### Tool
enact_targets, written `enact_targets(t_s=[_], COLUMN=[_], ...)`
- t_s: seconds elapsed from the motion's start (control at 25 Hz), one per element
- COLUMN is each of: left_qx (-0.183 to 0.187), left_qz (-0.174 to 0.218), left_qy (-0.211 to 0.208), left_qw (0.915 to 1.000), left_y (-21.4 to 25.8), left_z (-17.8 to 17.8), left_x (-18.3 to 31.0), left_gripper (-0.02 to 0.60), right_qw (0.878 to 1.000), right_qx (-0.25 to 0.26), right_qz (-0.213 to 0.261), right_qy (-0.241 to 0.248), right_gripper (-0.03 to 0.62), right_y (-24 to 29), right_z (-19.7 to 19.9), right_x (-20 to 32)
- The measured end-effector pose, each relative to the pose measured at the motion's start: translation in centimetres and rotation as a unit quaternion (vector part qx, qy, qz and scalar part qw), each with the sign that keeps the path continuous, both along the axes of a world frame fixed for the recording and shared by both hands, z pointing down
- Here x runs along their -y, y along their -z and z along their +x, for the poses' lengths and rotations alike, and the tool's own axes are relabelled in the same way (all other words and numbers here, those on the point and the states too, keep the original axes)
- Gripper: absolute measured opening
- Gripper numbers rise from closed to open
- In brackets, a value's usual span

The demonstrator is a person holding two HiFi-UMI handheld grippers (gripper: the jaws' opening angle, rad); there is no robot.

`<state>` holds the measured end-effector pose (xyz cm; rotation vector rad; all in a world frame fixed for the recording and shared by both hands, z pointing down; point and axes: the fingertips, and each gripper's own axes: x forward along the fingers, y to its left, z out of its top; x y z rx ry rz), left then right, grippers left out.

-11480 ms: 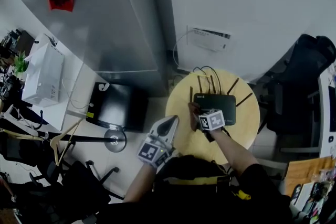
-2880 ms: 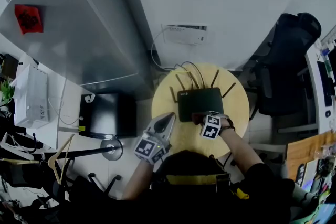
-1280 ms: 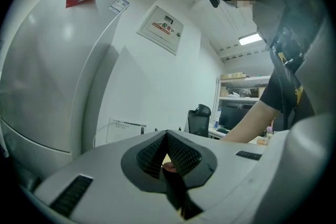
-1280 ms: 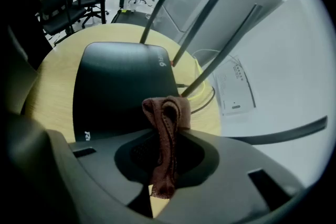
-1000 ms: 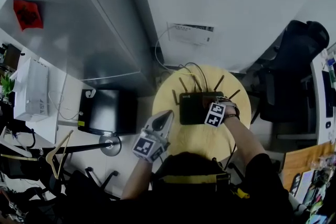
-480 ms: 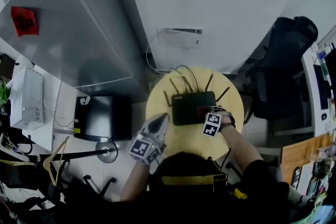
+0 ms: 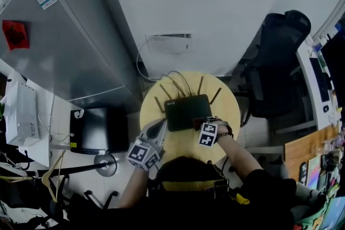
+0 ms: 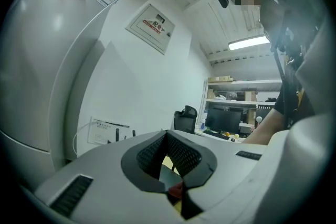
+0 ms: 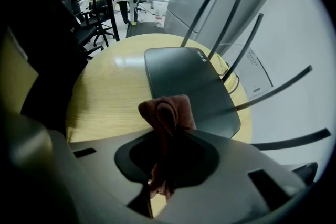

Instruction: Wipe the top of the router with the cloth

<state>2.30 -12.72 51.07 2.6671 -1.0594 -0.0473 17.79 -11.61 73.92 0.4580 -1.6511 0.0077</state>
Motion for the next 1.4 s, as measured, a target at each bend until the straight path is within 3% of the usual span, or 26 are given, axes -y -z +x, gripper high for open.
enact_targets(t_s=[0.24,0.72,0.84,0.96,1.04,1.12,1.2,1.28,1.32,1.4], left_qx=[-0.009,-0.013,-0.008,-0.005,-0.003,0.000,0.004,0.011,0.014,0.015], left_qz=[0.019,0.019,0.010,0.007,0.004,0.004,0.002,-0.005,-0.008,-0.014], left_qy=[-0.022,-0.021,-0.014,-0.013,-0.011,-0.004,0.007,0.021,0.028,0.045], left_qw=[0.9995,0.9995,0.9998,0.9999,0.9999,1.0000,1.0000,0.9997,0.9995,0.9988], left_y=[1.1,1.3,0.9,1.0,1.1,1.2,1.0,0.7,0.5,0.4], left_z=[2.2,2.4,2.3,2.7,2.7,2.4,1.7,0.8,0.3,-0.7], left_x=[0.1,0.1,0.2,-0.1,-0.4,-0.5,-0.6,-0.6,-0.7,-0.9], left_gripper=[-0.006,-0.006,-0.006,-0.006,-0.006,-0.006,-0.006,-0.006,-0.006,-0.006], right_qw=[1.000,0.998,0.999,0.991,0.976,0.948,0.925,0.916,0.920,0.941], right_qx=[0.014,0.035,0.040,0.044,0.068,0.099,0.122,0.132,0.128,0.104], right_qz=[0.001,-0.014,-0.001,-0.009,-0.037,-0.094,-0.118,-0.123,-0.126,-0.134], right_qy=[0.010,0.045,-0.013,-0.124,-0.205,-0.289,-0.340,-0.358,-0.349,-0.294], right_gripper=[0.064,0.063,0.062,0.062,0.061,0.061,0.061,0.062,0.062,0.063], right_y=[-0.1,1.0,2.9,2.2,0.4,-1.4,-2.7,-3.4,-3.6,-4.1], right_z=[0.4,2.0,5.4,10.2,12.0,12.7,13.1,12.7,12.4,11.8], right_x=[-1.8,-1.9,0.6,3.1,4.2,4.1,5.0,6.2,6.5,6.4])
